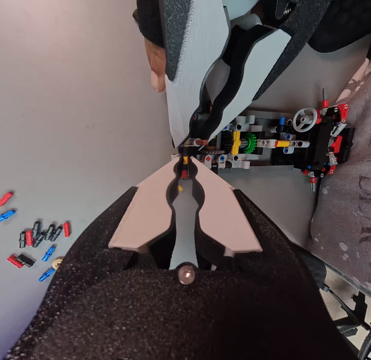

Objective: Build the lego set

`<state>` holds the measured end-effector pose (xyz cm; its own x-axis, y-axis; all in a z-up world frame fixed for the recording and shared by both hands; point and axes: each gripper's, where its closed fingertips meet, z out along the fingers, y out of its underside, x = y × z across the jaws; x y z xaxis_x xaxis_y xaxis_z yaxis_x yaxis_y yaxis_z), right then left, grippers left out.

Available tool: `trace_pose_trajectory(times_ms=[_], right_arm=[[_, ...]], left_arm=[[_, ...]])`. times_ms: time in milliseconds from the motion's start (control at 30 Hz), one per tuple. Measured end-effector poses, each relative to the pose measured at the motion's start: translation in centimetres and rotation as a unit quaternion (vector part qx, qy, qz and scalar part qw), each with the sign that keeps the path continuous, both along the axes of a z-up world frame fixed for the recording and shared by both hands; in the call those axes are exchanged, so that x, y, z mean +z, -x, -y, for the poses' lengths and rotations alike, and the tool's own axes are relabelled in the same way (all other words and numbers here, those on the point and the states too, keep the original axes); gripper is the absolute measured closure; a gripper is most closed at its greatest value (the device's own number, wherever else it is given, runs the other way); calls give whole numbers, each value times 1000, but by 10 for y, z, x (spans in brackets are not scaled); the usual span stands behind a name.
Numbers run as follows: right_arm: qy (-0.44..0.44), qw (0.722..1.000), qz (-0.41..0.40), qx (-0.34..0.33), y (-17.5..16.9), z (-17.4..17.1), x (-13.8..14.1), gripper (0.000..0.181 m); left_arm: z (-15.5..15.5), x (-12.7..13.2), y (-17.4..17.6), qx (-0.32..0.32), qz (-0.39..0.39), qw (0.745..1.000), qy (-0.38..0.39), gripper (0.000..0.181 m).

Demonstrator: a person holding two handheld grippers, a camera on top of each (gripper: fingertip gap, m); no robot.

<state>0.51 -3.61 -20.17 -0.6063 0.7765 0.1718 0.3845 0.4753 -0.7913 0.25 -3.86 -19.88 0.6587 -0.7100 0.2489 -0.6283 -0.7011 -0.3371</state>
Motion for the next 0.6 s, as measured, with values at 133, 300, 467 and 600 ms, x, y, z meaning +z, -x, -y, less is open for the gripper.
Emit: trace_pose_trajectory(times_ms=[133,300,467,600], right_arm=[[-3,1000,-9,-3,1,1,2,167],[31,999,13,5,-4,6,1,168],[44,999,23,18,-7,10,1,168],[57,998,23,19,-6,11,4,169]], left_arm=[[-3,0,-3,-6,-41,999,0,179],[5,0,-7,-57,-78,995,-6,180],[10,0,-7,-55,-61,996,-33,180],[11,3,-6,-45,-53,995,-69,180]])
